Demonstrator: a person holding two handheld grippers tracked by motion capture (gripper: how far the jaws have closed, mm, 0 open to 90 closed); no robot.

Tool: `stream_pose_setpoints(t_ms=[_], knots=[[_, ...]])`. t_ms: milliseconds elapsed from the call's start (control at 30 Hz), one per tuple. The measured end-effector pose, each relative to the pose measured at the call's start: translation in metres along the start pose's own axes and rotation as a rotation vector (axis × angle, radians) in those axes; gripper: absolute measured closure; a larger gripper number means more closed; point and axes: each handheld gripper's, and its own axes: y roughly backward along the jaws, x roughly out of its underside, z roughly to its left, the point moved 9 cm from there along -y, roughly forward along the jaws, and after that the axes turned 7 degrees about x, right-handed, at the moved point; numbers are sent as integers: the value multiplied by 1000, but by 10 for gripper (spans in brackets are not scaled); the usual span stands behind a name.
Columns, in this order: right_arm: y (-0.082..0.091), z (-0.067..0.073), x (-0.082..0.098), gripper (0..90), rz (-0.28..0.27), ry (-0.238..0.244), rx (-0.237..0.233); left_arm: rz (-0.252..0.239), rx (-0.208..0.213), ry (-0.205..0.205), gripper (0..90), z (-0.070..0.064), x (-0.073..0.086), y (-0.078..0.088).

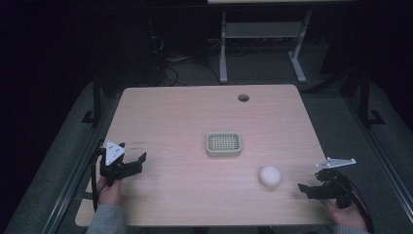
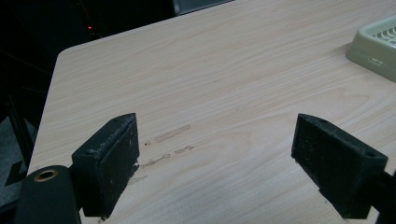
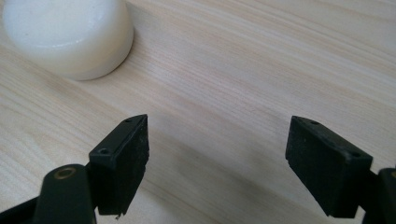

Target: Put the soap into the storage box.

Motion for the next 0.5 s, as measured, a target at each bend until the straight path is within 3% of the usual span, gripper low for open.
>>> stream_pose_setpoints(t_ms=[500], knots=[[8,10,-12,212,22,41,-13,-2,0,-5,148,-1,0,0]])
